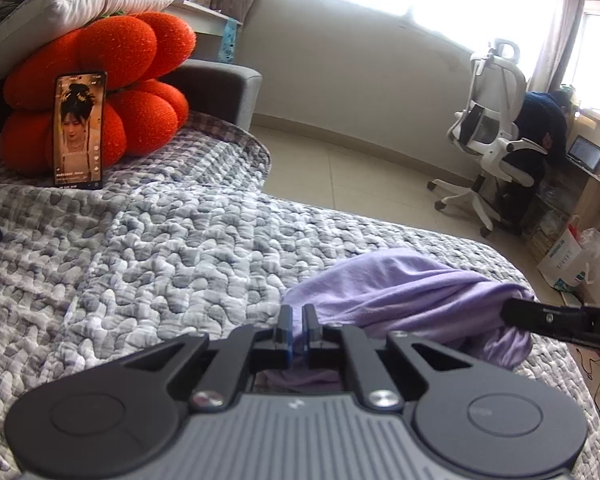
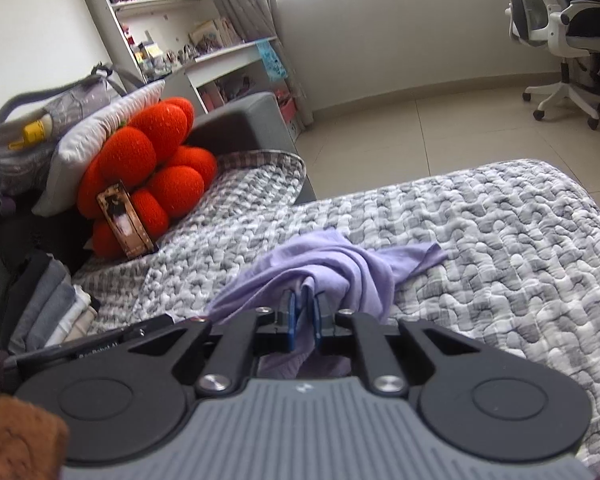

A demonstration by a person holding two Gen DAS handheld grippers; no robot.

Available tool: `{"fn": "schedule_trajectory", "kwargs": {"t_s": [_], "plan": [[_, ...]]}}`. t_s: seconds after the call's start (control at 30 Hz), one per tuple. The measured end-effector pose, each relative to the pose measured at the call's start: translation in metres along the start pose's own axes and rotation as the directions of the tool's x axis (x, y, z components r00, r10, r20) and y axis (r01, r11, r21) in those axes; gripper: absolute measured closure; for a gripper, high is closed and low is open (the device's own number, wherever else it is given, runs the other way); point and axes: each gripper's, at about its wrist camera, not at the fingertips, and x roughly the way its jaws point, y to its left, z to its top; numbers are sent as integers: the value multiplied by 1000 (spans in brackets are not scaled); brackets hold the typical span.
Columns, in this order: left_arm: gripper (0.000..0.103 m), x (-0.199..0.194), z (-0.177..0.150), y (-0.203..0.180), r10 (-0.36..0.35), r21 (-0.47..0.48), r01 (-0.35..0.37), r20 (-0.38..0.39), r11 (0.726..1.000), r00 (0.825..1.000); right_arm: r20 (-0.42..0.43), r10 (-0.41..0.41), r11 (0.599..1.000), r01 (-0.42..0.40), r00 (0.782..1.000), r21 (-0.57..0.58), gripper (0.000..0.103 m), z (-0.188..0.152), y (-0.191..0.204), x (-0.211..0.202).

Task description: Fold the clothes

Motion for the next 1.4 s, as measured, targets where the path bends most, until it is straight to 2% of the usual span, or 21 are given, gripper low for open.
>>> {"fn": "schedule_trajectory", "kwargs": {"t_s": [0.03,0.1,0.17,0.33,0.5,0.63,0.77,0.93,1.03,1.13,1.2,1.23,1.3,1.4], "plan": [[94,1,0,0,-12,0,12,-8,1000,1000,7,7,1000,-7,1000,4,92,1,0,-1],[78,3,0,1,-36,-19,36,-34,999,999,17,19,1000,-19,1000,11,92,2,0,-3],[68,5,-1,1,-50,-27,49,-51,998,997,29,31,999,-32,999,18,92,4,0,-6],[58,0,-4,-5,-37,6,37,-34,999,999,57,32,999,-34,998,33,92,6,-3,-14],[44,-5,-5,-15,-116,38,116,-7,993,993,70,39,998,-42,997,44,92,7,-6,-19],[43,-11,-8,-32,-248,93,249,-14,964,969,68,52,997,-56,996,51,92,6,-7,-19],[43,-18,-13,-46,-367,132,367,-27,921,930,69,48,998,-51,996,47,92,6,-6,-18],[44,-22,-18,-55,-481,127,483,-49,866,875,48,45,997,-47,998,54,92,4,-6,-13],[55,-20,-23,-64,-488,137,492,-61,860,871,34,54,997,-56,998,56,92,2,-5,-11],[61,-18,-26,-71,-473,149,477,-60,866,879,23,74,996,-75,997,52,92,1,-1,-11],[86,-16,-25,-72,-455,142,458,-58,877,889,19,84,995,-85,996,46,92,-1,2,-12],[92,-16,-25,-72,-443,135,447,-58,884,894,17,87,995,-87,996,43,92,-1,3,-12],[96,-15,-23,-69,-413,117,416,-54,902,909,13,85,996,-85,996,35,91,-2,4,-11],[97,-16,-18,-60,-364,83,367,-48,927,930,9,80,996,-80,997,25,89,-3,5,-9]]}}
